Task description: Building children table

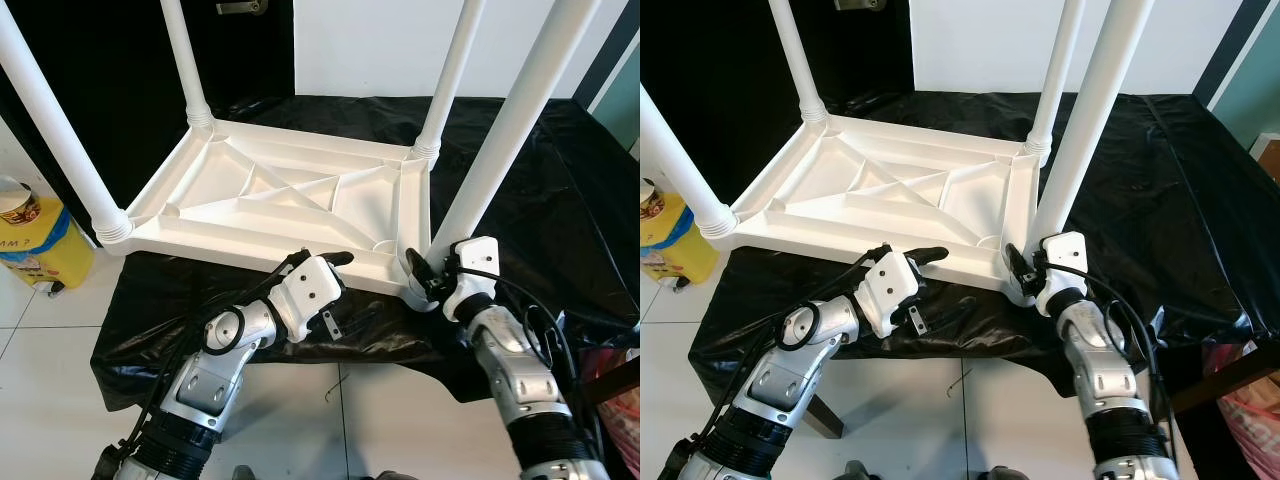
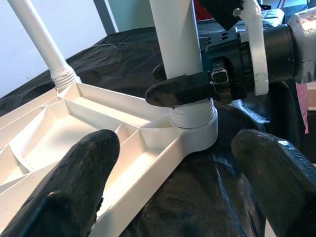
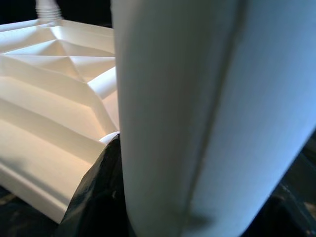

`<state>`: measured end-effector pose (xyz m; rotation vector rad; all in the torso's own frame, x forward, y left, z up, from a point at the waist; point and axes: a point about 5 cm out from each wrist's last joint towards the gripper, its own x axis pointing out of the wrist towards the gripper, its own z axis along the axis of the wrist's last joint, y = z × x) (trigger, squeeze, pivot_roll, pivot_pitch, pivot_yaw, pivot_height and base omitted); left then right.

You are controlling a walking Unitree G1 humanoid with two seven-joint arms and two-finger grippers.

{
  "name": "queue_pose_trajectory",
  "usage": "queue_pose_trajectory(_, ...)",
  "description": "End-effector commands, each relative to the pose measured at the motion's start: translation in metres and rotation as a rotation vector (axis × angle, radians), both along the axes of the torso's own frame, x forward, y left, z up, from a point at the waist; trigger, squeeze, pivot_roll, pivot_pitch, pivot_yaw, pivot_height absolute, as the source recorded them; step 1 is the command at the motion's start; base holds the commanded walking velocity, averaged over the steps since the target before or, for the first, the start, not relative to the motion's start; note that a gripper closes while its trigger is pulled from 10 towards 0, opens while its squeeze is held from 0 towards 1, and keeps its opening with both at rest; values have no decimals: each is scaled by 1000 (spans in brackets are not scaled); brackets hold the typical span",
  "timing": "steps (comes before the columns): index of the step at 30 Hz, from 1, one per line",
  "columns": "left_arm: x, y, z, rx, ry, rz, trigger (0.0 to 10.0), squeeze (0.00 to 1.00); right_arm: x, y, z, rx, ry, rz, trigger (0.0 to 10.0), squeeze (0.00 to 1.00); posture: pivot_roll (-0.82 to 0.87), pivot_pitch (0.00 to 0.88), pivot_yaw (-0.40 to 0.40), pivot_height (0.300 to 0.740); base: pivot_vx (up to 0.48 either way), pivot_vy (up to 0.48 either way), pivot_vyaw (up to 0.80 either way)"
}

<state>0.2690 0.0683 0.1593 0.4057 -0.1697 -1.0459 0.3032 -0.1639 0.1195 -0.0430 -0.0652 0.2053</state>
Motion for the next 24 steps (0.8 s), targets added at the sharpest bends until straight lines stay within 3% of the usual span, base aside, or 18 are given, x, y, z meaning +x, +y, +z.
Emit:
queue_pose_trajectory(1,0,-1,1,-10,-18,30,10000,0,-5,-8,-19,-18,95,-71,10000,0,-24,61,-38,740,0,0,0)
queue_pose_trajectory(4,1,-3,0,-7,-20,25,10000,0,-9,-4,-22,26,112,-157,10000,0,-24,54,-43,740,0,0,0)
queue_pose_trajectory(8,1,-3,0,-7,-21,24,10000,0,-11,-3,-22,33,111,-184,10000,0,-24,54,-43,740,0,0,0)
queue_pose_trajectory(9,1,-4,0,-7,-22,22,10000,0,-14,0,-23,43,109,-267,10000,0,-23,46,-47,740,0,0,0)
queue_pose_trajectory(13,2,-5,1,-7,-27,22,10000,0,-18,7,-25,49,111,-355,10000,0,-19,38,-49,740,0,0,0)
queue_pose_trajectory(24,3,-5,1,-5,-32,18,10000,0,-18,10,-22,43,105,-372,10000,0,-23,28,-50,740,0,0,0)
